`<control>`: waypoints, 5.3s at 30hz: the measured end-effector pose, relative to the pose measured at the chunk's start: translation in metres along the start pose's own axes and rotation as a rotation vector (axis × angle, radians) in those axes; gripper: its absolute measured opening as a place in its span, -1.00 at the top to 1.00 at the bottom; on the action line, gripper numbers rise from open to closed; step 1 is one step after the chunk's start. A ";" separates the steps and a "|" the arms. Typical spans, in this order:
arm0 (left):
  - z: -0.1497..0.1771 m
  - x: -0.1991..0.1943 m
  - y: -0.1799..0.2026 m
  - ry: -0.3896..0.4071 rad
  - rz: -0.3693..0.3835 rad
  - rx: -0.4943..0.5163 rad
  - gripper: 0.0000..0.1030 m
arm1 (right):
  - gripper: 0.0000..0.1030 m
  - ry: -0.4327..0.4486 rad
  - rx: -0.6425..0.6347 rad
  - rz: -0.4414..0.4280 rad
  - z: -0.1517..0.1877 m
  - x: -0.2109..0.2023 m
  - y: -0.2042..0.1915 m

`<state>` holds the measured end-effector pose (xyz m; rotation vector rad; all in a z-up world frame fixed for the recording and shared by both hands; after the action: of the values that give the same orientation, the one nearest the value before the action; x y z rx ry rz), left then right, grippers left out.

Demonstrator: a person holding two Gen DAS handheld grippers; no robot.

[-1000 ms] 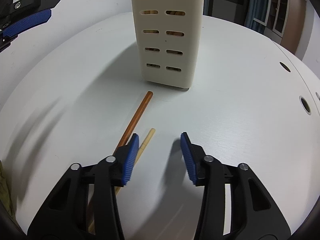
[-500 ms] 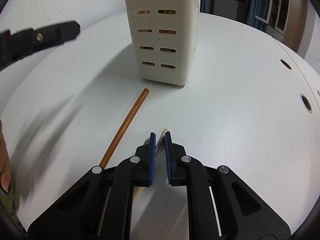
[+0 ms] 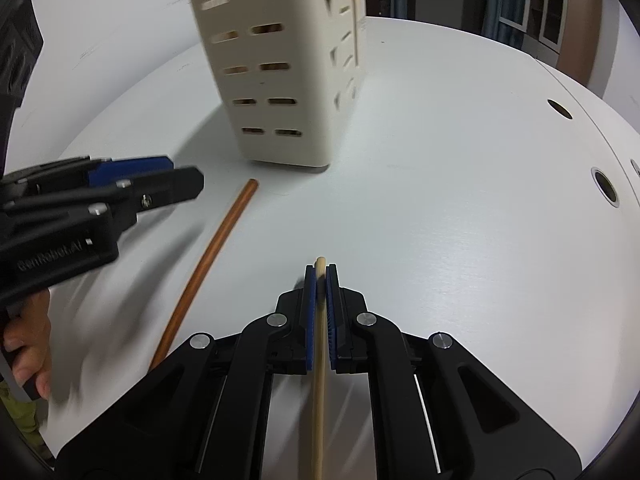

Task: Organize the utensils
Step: 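Close the right tool on a light chopstick while the left tool grasps a brown one, then lift both chopsticks upright and carry them above the cream holder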

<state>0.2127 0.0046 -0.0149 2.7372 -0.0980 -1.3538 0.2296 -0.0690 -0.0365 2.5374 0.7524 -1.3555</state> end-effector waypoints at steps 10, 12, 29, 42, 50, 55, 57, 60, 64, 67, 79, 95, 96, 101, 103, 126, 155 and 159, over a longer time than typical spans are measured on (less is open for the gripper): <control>0.005 0.026 0.014 -0.083 0.001 0.041 0.28 | 0.91 0.004 -0.003 0.020 -0.002 0.001 0.008; 0.004 0.030 0.017 -0.093 0.003 0.053 0.28 | 0.91 0.005 -0.004 0.020 -0.001 0.001 0.008; -0.002 0.033 0.011 -0.115 -0.062 0.083 0.87 | 0.91 0.026 0.010 0.035 0.006 -0.008 0.003; -0.018 -0.048 0.003 0.101 -0.040 0.047 0.87 | 0.91 0.187 0.003 -0.010 -0.016 -0.051 -0.009; -0.033 -0.096 0.006 0.232 -0.022 0.029 0.87 | 0.92 0.264 0.004 -0.019 -0.031 -0.077 -0.012; -0.039 -0.124 0.011 0.305 -0.023 0.033 0.87 | 0.92 0.310 -0.014 -0.028 -0.042 -0.095 -0.023; -0.042 -0.130 0.013 0.326 -0.024 0.034 0.87 | 0.92 0.332 -0.024 -0.030 -0.049 -0.104 -0.026; -0.046 -0.142 0.016 0.356 -0.031 0.037 0.87 | 0.92 0.363 -0.043 -0.006 -0.056 -0.115 -0.032; -0.051 -0.155 0.016 0.394 -0.033 0.033 0.87 | 0.93 0.396 -0.058 -0.008 -0.065 -0.126 -0.035; -0.056 -0.162 0.018 0.420 -0.040 0.040 0.87 | 0.93 0.412 -0.065 -0.005 -0.073 -0.131 -0.036; -0.083 -0.190 0.020 0.537 -0.068 0.065 0.87 | 1.00 0.470 -0.099 0.003 -0.104 -0.150 -0.046; -0.088 -0.177 0.009 0.518 -0.061 0.043 0.87 | 0.92 0.369 0.037 0.021 -0.101 -0.108 0.002; -0.088 -0.176 0.010 0.517 -0.060 0.045 0.87 | 0.84 0.363 0.048 0.025 -0.101 -0.106 0.006; -0.089 -0.176 0.008 0.518 -0.057 0.042 0.87 | 0.59 0.336 0.097 0.045 -0.102 -0.093 0.024; -0.090 -0.175 0.009 0.518 -0.055 0.045 0.87 | 0.54 0.321 0.111 0.052 -0.104 -0.087 0.029; -0.083 -0.183 0.001 0.539 -0.037 0.045 0.87 | 0.29 0.048 0.278 0.152 -0.121 0.039 0.085; -0.079 -0.195 -0.004 0.550 -0.017 0.041 0.87 | 0.89 -0.101 0.213 0.233 -0.136 0.086 0.100; -0.080 -0.194 -0.003 0.545 -0.018 0.043 0.87 | 0.92 -0.097 0.196 0.224 -0.134 0.083 0.102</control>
<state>0.1587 0.0301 0.1864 3.0332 -0.0642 -0.5721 0.4168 -0.0774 -0.0366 2.5821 0.3198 -1.5258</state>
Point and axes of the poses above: each gripper's, at about its wrist camera, not at the fingertips, and x roughly the way its jaws point, y to its right, z to its underside, the point moved 1 cm from there along x, roughly the way its jaws point
